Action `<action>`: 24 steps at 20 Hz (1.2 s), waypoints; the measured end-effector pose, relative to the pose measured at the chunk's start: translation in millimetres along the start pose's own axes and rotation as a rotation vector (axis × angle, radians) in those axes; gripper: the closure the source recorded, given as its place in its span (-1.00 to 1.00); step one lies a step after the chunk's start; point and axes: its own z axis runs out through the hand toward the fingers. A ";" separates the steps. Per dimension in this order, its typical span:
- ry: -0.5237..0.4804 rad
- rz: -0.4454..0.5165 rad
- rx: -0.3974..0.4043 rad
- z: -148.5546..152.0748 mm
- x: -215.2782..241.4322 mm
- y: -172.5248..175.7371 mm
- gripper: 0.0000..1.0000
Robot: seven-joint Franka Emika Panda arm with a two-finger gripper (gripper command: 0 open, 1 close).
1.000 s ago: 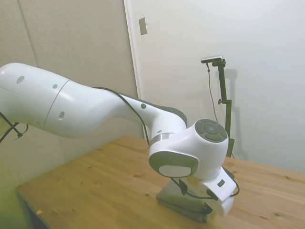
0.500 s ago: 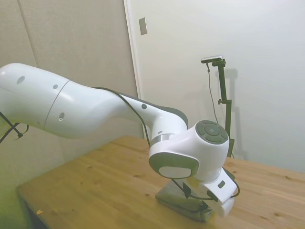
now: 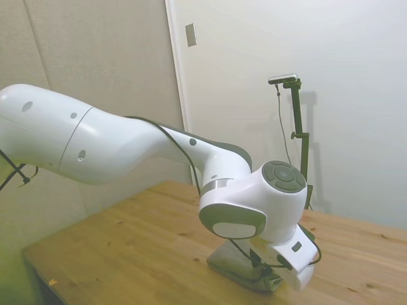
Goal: Unfold the towel
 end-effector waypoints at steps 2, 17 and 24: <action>-0.002 -0.001 0.002 -2.1 -0.8 -0.6 1.00; -0.005 -0.035 0.001 -34.0 -8.9 -18.2 1.00; 0.051 -0.081 -0.114 -57.8 -46.8 -66.6 1.00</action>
